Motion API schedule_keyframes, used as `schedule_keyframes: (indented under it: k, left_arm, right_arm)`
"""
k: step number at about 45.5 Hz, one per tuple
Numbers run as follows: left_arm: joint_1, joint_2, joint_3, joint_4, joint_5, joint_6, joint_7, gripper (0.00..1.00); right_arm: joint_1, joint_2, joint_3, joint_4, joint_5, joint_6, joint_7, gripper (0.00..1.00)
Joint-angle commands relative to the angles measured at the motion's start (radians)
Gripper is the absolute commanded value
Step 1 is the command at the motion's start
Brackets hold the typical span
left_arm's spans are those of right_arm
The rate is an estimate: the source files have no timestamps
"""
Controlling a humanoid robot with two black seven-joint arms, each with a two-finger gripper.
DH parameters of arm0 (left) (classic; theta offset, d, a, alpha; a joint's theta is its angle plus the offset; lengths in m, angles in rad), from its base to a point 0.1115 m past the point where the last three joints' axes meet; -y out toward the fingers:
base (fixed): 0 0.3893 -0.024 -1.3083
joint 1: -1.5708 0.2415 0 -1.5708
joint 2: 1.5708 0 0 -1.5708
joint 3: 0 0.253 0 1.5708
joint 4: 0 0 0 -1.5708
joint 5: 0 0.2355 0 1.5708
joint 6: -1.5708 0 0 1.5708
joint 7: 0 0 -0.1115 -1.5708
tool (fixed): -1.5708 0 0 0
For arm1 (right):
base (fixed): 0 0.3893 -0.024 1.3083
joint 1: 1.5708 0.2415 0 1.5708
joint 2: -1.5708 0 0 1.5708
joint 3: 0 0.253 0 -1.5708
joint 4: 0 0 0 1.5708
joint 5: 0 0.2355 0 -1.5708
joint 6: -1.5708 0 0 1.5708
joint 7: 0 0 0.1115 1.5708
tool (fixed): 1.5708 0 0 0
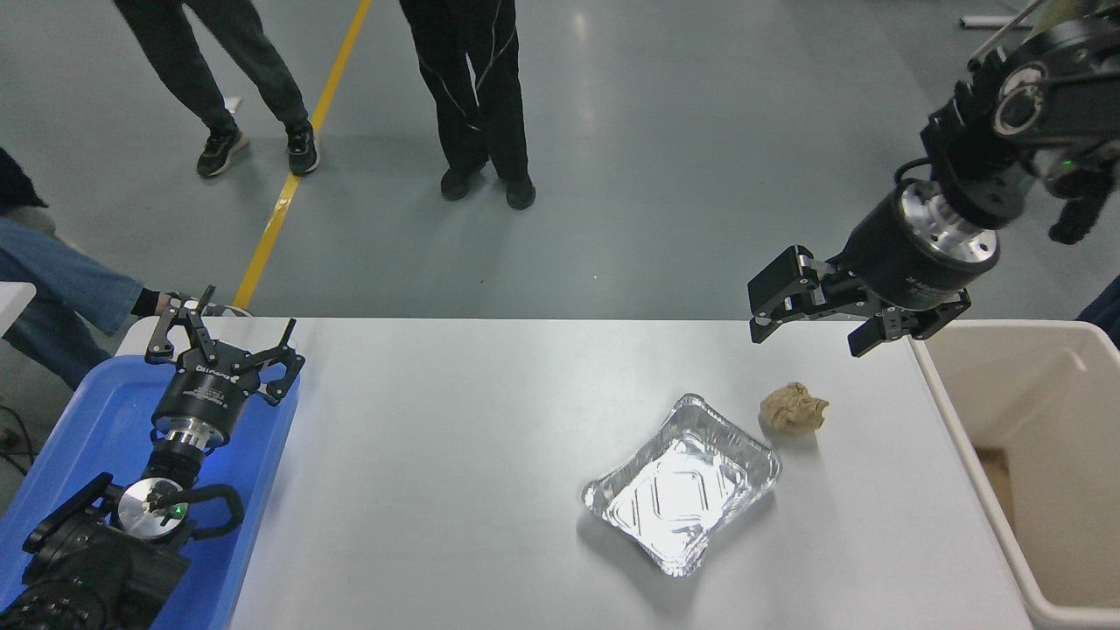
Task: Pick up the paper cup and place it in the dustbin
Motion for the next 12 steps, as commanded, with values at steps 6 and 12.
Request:
schedule_keyframes:
  k: [6, 12]
  left_arm:
    - [0.000, 0.000, 0.000, 0.000, 0.000, 0.000, 0.000, 0.99]
    - [0.000, 0.000, 0.000, 0.000, 0.000, 0.000, 0.000, 0.99]
  right_arm:
    - [0.150, 0.013, -0.012, 0.100, 0.029, 0.032, -0.096, 1.00]
    - [0.137, 0.029, -0.012, 0.100, 0.029, 0.032, -0.097, 1.00]
